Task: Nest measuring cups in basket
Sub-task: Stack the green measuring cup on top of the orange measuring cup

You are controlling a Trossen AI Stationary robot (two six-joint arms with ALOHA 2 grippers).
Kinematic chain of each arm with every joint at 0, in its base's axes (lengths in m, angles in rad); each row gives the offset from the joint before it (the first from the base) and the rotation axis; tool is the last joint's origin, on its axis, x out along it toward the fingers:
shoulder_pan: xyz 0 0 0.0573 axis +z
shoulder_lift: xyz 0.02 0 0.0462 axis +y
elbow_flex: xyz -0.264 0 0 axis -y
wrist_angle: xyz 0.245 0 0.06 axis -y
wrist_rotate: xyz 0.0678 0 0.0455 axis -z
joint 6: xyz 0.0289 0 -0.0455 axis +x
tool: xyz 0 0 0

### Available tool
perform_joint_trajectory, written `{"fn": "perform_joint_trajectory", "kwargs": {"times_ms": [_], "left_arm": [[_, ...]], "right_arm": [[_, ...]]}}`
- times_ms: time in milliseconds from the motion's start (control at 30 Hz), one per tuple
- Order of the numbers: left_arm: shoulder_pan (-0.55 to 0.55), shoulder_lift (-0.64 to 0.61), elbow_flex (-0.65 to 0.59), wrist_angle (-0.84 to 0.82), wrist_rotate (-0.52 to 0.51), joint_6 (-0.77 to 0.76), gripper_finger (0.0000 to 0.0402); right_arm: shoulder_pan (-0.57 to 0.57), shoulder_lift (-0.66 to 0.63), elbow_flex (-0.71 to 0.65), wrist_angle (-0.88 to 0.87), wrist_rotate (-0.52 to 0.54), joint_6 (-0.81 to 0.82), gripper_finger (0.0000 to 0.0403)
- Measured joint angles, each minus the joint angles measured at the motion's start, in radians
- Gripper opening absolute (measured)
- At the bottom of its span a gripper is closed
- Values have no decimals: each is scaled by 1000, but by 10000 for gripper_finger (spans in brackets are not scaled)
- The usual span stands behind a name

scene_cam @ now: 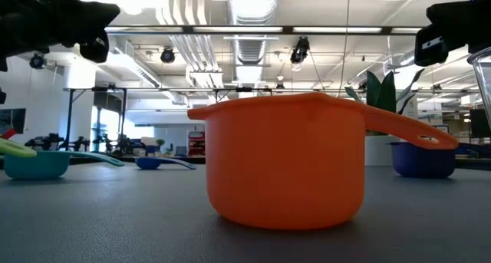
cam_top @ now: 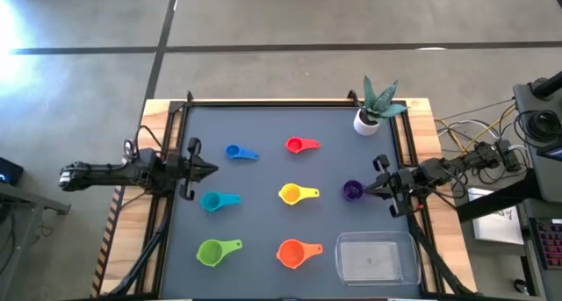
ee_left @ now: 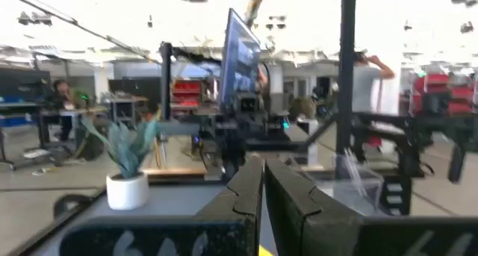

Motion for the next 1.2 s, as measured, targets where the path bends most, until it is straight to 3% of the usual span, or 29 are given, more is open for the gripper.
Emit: {"fn": "perform_joint_trajectory", "kwargs": {"times_ms": [167,400,800,967,1200], "left_arm": [[0,71,155,-188,-60,-3,0],[0,320,435,-487,-112,6,6],[-8,725,817,-927,-111,-22,98],[-38,832,892,-1051,-110,-73,127],[-151,910,868,-1094,-110,-183,130]], "right_arm": [[0,0,0,0,0,0,9],[0,0,0,0,0,0,9],[0,0,0,0,0,0,9],[0,0,0,0,0,0,9],[0,0,0,0,0,0,9]]}}
